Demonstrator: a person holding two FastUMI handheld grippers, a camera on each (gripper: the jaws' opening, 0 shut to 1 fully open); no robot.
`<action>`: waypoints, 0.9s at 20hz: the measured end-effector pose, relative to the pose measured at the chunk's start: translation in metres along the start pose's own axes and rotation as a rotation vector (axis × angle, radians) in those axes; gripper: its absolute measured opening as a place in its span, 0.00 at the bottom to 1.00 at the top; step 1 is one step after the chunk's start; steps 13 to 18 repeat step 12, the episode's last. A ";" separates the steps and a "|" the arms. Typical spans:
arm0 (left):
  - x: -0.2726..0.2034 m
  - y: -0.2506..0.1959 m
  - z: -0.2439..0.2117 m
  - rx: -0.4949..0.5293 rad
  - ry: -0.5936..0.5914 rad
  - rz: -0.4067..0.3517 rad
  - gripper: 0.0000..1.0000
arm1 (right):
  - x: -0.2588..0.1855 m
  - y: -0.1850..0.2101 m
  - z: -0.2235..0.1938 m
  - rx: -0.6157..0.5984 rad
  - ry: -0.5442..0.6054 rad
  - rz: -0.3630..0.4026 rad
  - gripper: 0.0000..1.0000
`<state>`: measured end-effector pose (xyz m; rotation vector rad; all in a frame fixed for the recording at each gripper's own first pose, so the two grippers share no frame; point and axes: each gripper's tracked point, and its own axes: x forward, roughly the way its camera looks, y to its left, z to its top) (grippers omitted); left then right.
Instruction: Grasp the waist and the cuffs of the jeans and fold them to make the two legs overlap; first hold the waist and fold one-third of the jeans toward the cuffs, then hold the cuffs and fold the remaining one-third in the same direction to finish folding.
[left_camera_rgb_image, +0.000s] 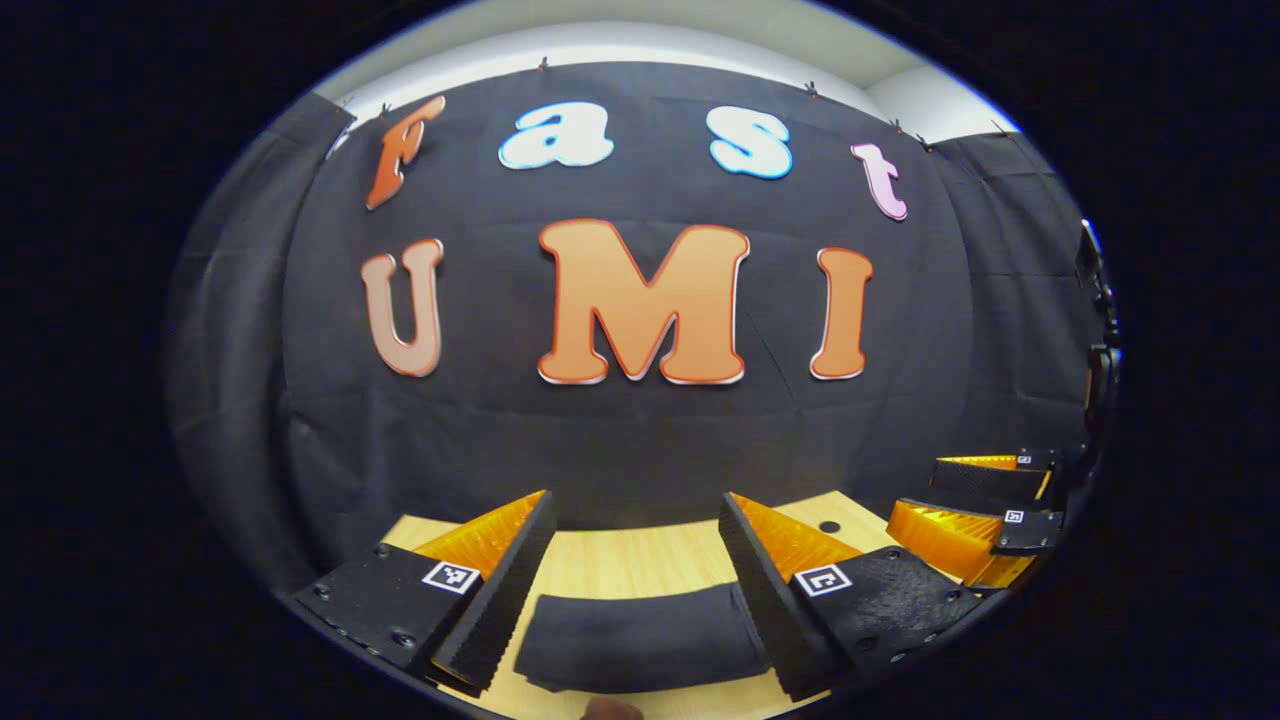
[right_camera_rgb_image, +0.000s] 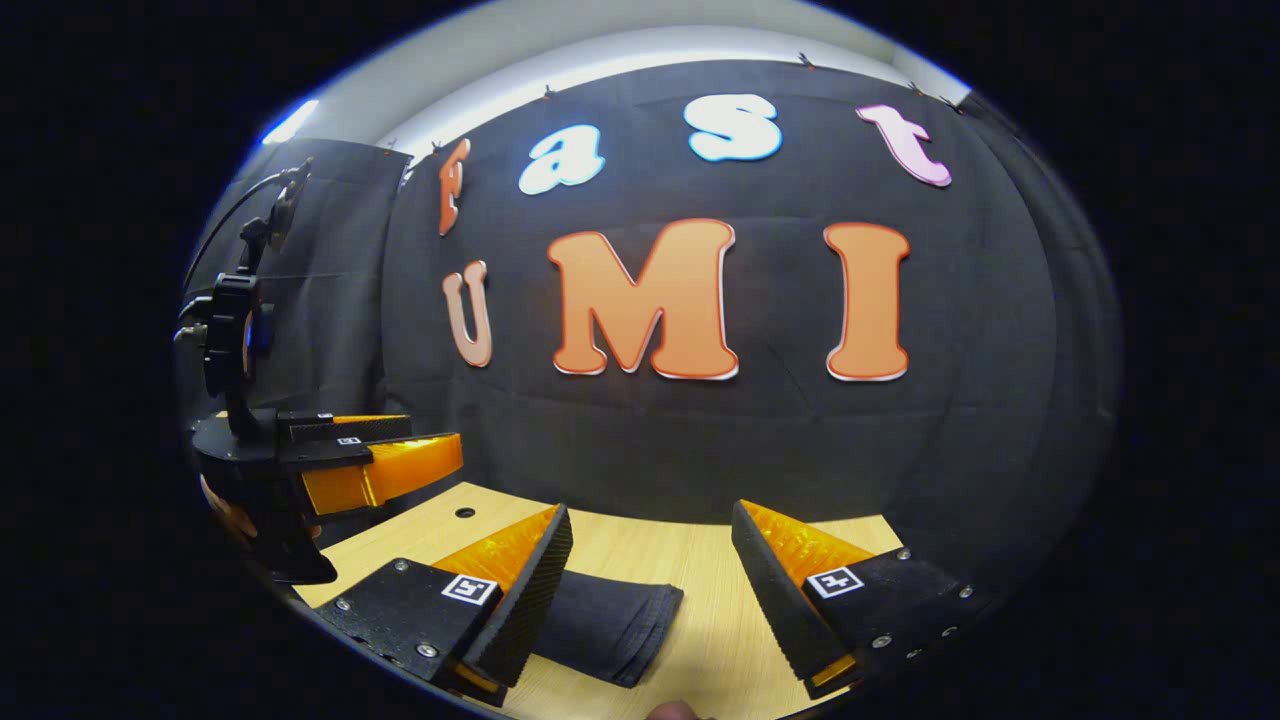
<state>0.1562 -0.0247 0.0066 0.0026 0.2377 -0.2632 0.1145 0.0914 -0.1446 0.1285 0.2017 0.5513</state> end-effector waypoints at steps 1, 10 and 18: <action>-0.013 0.011 0.010 0.036 -0.051 0.062 0.98 | -0.001 0.007 0.007 -0.014 -0.029 0.007 0.96; -0.072 0.001 0.042 0.087 -0.241 0.052 1.00 | -0.042 0.024 0.016 -0.055 -0.074 -0.075 0.98; -0.087 0.007 0.042 0.093 -0.244 0.049 1.00 | -0.050 0.024 0.016 -0.015 -0.070 -0.106 0.99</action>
